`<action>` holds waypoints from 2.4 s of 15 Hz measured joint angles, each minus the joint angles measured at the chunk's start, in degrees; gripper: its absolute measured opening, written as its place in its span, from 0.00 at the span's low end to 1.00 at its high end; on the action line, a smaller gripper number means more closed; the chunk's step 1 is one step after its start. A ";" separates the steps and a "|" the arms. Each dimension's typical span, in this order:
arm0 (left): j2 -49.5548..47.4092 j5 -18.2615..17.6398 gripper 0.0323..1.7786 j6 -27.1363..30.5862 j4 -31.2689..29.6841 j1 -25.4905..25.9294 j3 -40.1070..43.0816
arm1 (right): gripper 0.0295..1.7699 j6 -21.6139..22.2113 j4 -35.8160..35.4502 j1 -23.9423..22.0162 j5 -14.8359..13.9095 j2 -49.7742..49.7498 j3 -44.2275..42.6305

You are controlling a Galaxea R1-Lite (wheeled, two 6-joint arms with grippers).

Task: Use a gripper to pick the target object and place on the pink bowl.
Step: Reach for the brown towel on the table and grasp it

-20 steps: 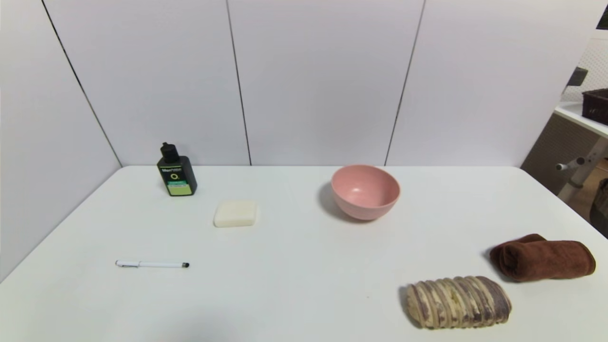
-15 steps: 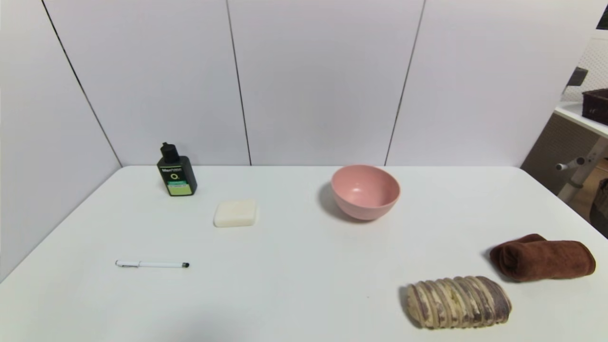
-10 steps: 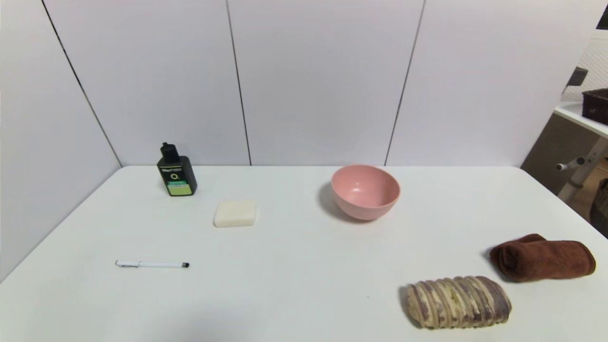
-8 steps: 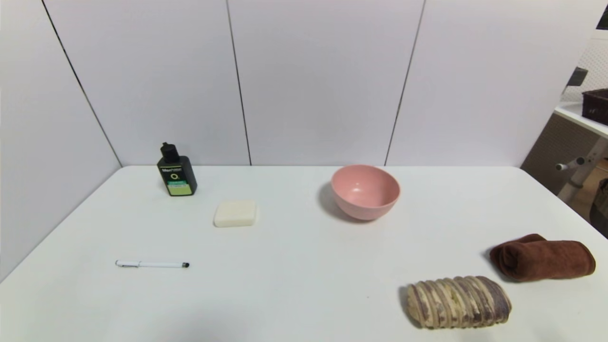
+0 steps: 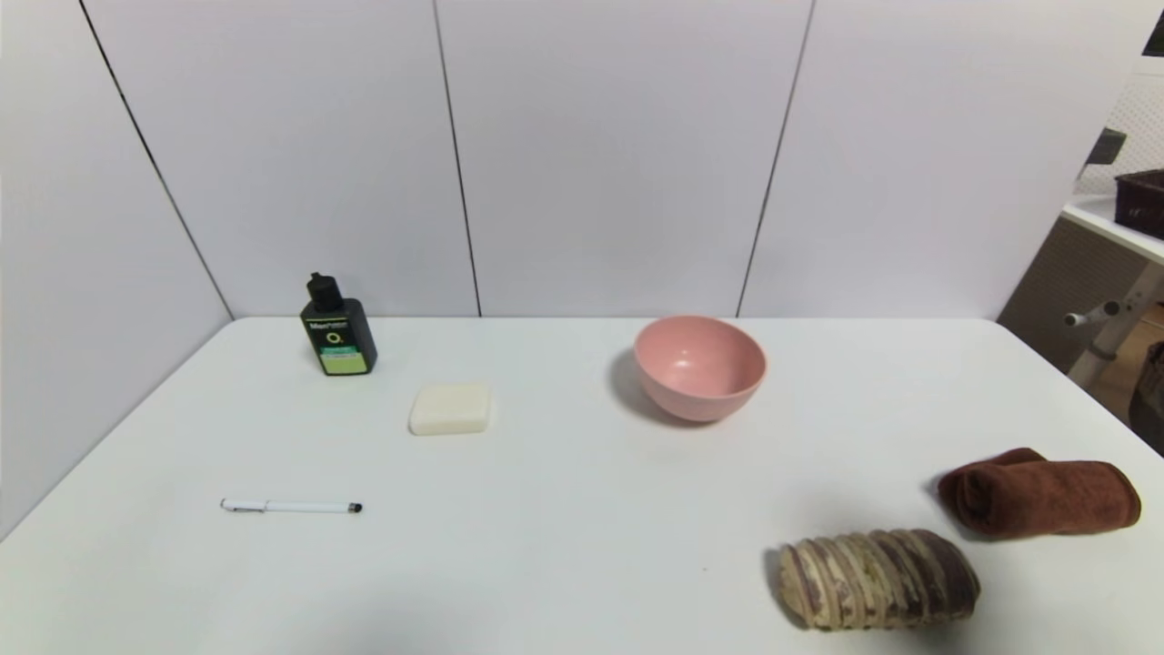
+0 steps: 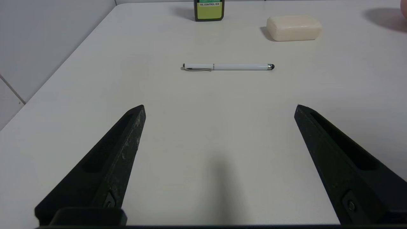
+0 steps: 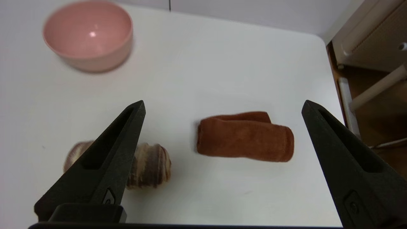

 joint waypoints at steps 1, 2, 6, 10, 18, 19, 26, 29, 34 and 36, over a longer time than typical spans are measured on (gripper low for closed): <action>0.00 0.00 0.95 0.02 0.00 0.00 0.00 | 0.96 -2.07 3.28 -0.88 1.16 3.10 -3.15; 0.00 0.00 0.95 0.00 0.02 0.00 0.00 | 0.96 -3.40 6.14 -1.60 1.96 6.07 -5.95; 0.00 0.00 0.95 0.00 0.00 0.00 0.00 | 0.96 2.86 12.19 -1.30 -0.40 14.25 -11.17; 0.00 0.00 0.95 0.00 0.00 0.00 0.00 | 0.96 18.81 12.37 3.78 -10.20 20.24 -14.06; 0.00 0.00 0.95 0.02 0.02 0.00 0.00 | 0.96 52.31 14.56 12.50 -29.23 30.60 -17.25; 0.00 0.02 0.95 0.00 0.00 0.00 0.00 | 0.96 56.86 15.91 13.39 -31.33 31.65 -17.27; 0.00 0.02 0.95 0.00 0.02 0.00 0.00 | 0.96 71.35 18.60 13.28 -35.88 39.75 -19.21; 0.00 0.00 0.95 0.00 0.00 0.00 0.00 | 0.96 73.28 18.63 12.25 -39.62 42.51 -19.10; 0.00 0.02 0.95 0.00 0.00 0.00 0.00 | 0.96 78.32 18.47 12.39 -40.80 45.65 -17.18; 0.00 0.00 0.95 0.00 0.00 0.00 0.00 | 0.96 79.65 18.47 12.58 -42.52 46.67 -17.16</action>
